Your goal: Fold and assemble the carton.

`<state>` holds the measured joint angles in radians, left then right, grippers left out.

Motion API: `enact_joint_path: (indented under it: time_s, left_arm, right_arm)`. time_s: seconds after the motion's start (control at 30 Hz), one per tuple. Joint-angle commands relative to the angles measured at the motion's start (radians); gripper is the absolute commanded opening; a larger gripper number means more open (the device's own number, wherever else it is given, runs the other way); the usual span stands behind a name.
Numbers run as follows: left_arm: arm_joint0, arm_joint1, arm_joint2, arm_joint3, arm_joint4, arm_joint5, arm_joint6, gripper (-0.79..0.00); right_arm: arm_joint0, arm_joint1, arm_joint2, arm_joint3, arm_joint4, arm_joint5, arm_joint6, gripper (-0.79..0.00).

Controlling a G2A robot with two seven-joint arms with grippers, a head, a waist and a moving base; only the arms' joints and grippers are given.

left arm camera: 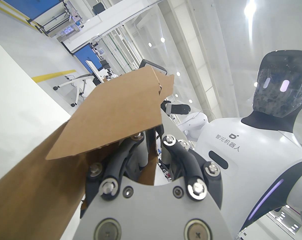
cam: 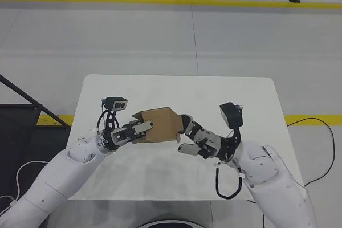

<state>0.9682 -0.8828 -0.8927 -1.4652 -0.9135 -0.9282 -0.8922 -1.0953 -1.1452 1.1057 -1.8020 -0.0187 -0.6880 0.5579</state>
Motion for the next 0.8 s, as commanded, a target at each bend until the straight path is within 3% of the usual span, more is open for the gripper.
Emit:
enact_joint_path:
  time_s: [0.0, 0.47, 0.6, 0.77]
  left_arm:
    - [0.000, 0.000, 0.000, 0.000, 0.000, 0.000, 0.000, -0.785]
    - [0.000, 0.000, 0.000, 0.000, 0.000, 0.000, 0.000, -0.785]
    - [0.014, -0.006, -0.014, -0.034, -0.025, 0.055, 0.029, -0.785]
    - [0.007, -0.022, -0.009, -0.044, -0.162, 0.140, -0.045, -0.785]
  right_arm:
    - [-0.001, -0.001, 0.007, 0.005, -0.005, -0.007, -0.020, 0.000]
    - [-0.108, 0.018, 0.107, -0.034, 0.003, -0.152, -0.048, 0.000]
    - [-0.146, 0.023, 0.145, -0.056, 0.002, -0.211, -0.070, 0.000]
    - [-0.179, 0.028, 0.179, -0.076, 0.007, -0.261, -0.093, 0.000]
